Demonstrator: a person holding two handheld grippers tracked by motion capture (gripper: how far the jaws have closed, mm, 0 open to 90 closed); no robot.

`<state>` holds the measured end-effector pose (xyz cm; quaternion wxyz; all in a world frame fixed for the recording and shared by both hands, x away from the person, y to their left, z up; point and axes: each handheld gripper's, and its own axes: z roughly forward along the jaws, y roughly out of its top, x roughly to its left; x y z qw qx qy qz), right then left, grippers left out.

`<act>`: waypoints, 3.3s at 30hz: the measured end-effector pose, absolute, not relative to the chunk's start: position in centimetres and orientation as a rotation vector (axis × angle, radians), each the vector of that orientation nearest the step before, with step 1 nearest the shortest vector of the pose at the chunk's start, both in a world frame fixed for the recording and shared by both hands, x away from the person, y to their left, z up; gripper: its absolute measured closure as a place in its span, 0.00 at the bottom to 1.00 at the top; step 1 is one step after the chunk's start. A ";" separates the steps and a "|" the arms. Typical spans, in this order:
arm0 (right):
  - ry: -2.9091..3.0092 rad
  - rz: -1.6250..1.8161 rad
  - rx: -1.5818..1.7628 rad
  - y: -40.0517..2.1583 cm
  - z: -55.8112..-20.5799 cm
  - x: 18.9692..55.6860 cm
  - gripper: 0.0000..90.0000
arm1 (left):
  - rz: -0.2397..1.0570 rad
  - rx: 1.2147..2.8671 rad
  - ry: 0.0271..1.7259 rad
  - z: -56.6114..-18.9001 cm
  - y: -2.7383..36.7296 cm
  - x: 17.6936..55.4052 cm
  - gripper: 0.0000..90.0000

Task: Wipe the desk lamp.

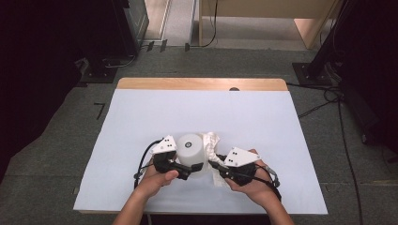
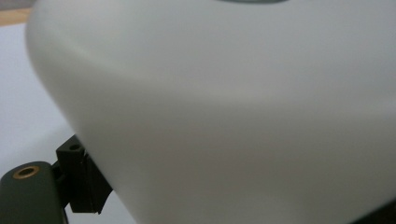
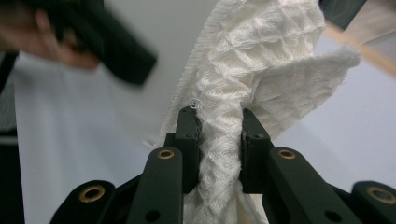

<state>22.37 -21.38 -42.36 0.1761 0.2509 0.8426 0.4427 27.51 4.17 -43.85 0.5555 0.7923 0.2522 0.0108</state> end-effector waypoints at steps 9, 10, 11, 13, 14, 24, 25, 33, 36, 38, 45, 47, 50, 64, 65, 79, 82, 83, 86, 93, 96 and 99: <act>2.314 1.238 0.798 -22.3 -42.4 23.2 0.83 | 0.214 1.930 0.620 -44.2 4.2 27.5 0.09; 2.284 1.249 0.831 -22.7 -42.2 23.2 0.83 | 0.254 1.959 0.625 -44.6 4.0 27.6 0.09; 2.255 1.258 0.856 -23.1 -42.0 23.3 0.83 | 0.300 1.982 0.630 -45.0 3.7 27.6 0.09; 2.202 1.278 0.892 -23.8 -41.6 23.3 0.83 | 0.359 2.005 0.649 -45.9 3.2 27.6 0.09; 2.179 1.291 0.906 -24.1 -41.5 23.3 0.83 | 0.375 2.015 0.654 -46.3 3.0 27.7 0.09; 2.110 1.307 0.948 -25.2 -41.4 23.5 0.83 | 0.414 1.994 0.706 -48.0 2.9 28.3 0.09; 2.110 1.308 0.947 -25.2 -41.4 23.5 0.83 | 0.415 1.993 0.711 -47.9 2.9 28.2 0.09; 2.104 1.310 0.955 -25.4 -41.2 23.5 0.83 | 0.482 1.933 0.856 -47.7 2.5 26.6 0.04; 2.104 1.306 0.960 -25.5 -41.3 23.6 0.83 | 0.553 1.930 0.929 -47.8 1.5 26.1 0.03; 2.106 1.305 0.958 -25.5 -41.4 23.6 0.83 | 0.608 1.926 0.993 -48.0 0.8 25.8 0.03; 2.106 1.306 0.958 -25.4 -41.5 23.7 0.83 | 0.748 1.849 1.133 -48.1 -0.8 25.2 0.05; 2.111 1.306 0.961 -25.3 -41.5 23.6 0.83 | 0.756 1.835 1.159 -48.1 -1.1 25.2 0.05; 2.116 1.301 0.958 -25.1 -41.7 23.7 0.83 | 0.751 1.830 1.180 -48.0 -1.3 25.2 0.07; 2.111 1.351 0.841 -24.1 -40.7 22.5 0.83 | 0.148 1.865 0.698 -45.3 2.3 26.8 0.09; 2.115 1.356 0.808 -23.8 -40.5 22.3 0.83 | 0.118 1.855 0.678 -45.1 2.4 26.8 0.09; 2.306 1.257 0.656 -20.9 -41.1 21.4 0.83 | 0.017 1.765 0.649 -43.5 4.5 27.3 0.09; 2.391 1.202 0.631 -20.4 -42.0 21.7 0.83 | 0.007 1.728 0.668 -43.2 5.6 27.7 0.09; 2.409 1.183 0.628 -20.3 -42.2 21.7 0.83 | 0.009 1.723 0.670 -43.1 5.9 27.8 0.09; 2.409 1.180 0.637 -20.2 -42.3 21.8 0.83 | 0.005 1.744 0.659 -43.3 5.8 27.7 0.09; 2.235 1.268 0.678 -21.0 -40.6 21.3 0.83 | -0.014 1.874 0.611 -44.5 3.1 27.1 0.09; 2.195 1.294 0.692 -21.4 -40.3 21.2 0.83 | 0.002 1.900 0.605 -44.7 2.6 27.0 0.09; 2.240 1.284 0.691 -21.5 -40.8 21.6 0.83 | 0.006 1.879 0.620 -44.5 3.0 27.1 0.09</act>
